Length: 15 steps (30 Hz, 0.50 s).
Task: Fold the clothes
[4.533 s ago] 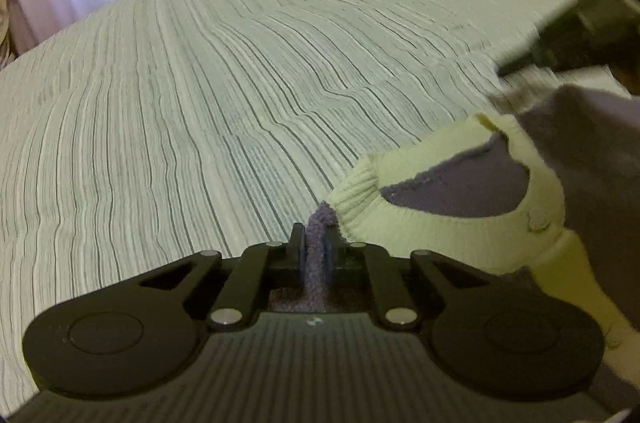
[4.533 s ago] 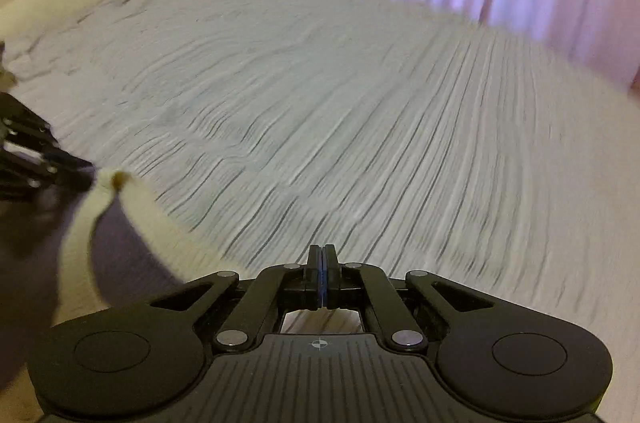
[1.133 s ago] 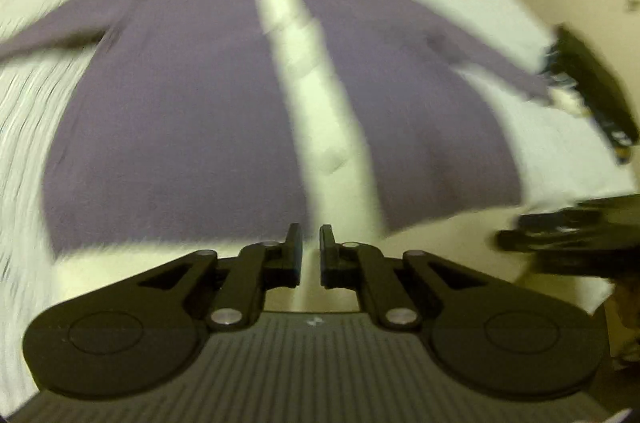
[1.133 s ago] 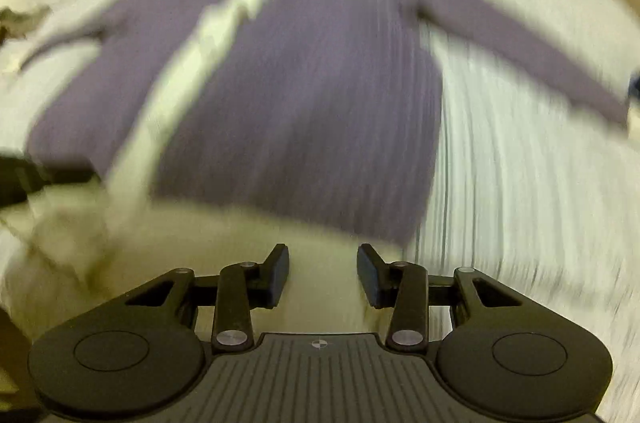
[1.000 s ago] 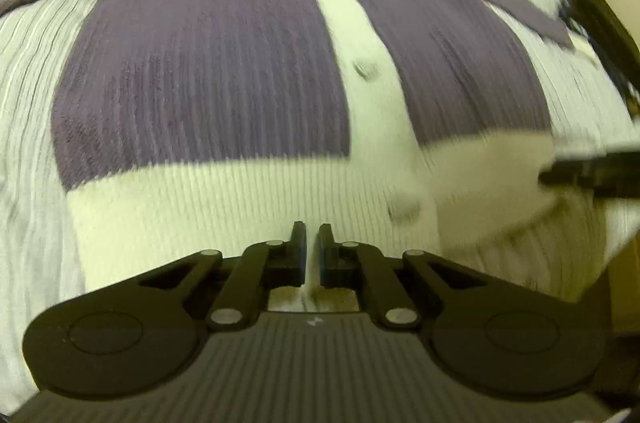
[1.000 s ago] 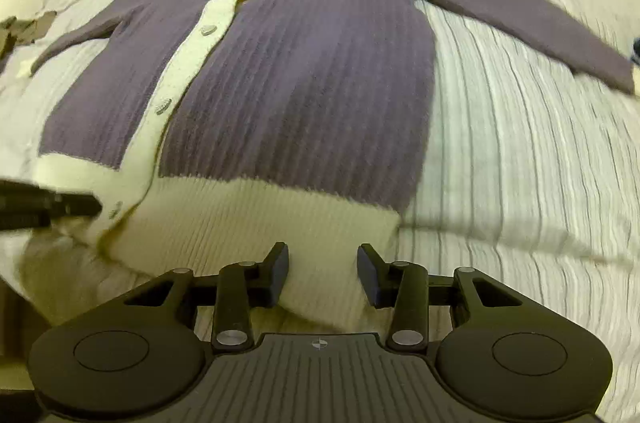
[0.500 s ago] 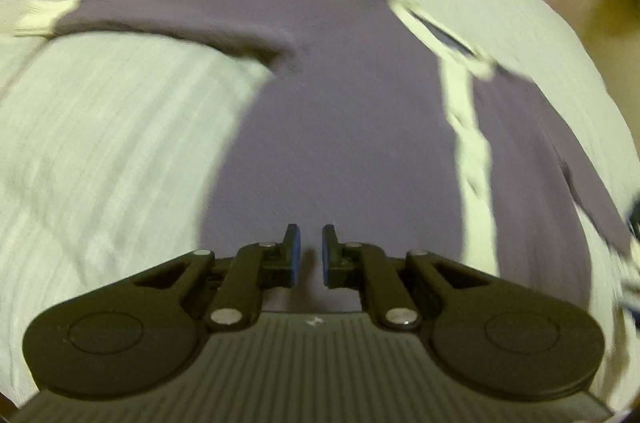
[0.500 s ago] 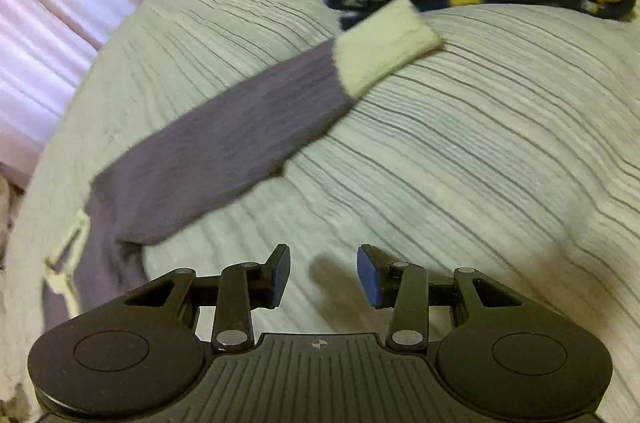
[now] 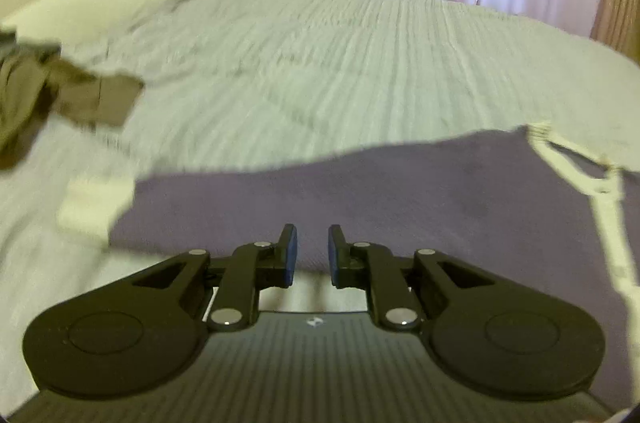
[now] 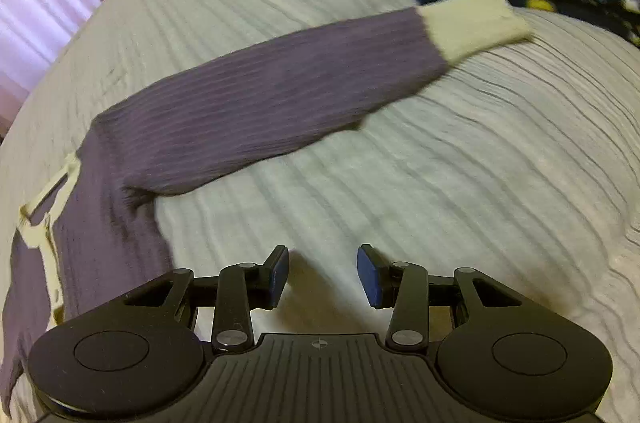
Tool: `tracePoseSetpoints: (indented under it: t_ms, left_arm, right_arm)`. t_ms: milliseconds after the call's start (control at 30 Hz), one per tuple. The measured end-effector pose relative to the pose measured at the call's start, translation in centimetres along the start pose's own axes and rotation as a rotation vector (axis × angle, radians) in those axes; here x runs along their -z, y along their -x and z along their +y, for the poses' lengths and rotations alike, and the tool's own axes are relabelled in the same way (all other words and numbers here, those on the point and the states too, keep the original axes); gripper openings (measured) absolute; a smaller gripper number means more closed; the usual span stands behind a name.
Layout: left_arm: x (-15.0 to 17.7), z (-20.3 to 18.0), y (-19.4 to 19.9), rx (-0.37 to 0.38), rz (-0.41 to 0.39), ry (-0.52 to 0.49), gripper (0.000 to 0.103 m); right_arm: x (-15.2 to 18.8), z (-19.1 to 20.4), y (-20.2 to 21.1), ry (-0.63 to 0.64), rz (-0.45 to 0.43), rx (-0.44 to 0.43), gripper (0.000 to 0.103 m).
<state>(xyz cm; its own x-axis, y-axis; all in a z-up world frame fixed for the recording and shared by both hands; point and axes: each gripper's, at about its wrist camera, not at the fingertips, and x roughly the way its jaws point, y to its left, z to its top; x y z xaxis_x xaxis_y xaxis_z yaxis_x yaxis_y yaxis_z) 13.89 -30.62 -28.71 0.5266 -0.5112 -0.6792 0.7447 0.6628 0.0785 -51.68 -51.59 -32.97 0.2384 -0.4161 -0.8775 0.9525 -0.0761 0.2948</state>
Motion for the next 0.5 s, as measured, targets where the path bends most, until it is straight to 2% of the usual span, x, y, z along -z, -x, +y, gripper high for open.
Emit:
tracePoseSetpoints:
  t_ms: [400, 467, 500]
  left_arm:
    - [1.0, 13.3, -9.0, -0.197, 0.107, -0.162, 0.017]
    - [1.2, 15.6, -10.5, -0.229, 0.126, -0.189, 0.006]
    - [1.3, 16.7, -11.2, -0.246, 0.136, -0.202, 0.004]
  right_arm:
    - [3.1, 6.6, 0.5, 0.031, -0.059, 0.103, 0.042]
    - [3.7, 7.6, 0.7, 0.033, -0.071, 0.123, 0.042]
    - [4.0, 8.1, 0.8, 0.034, -0.077, 0.133, 0.042]
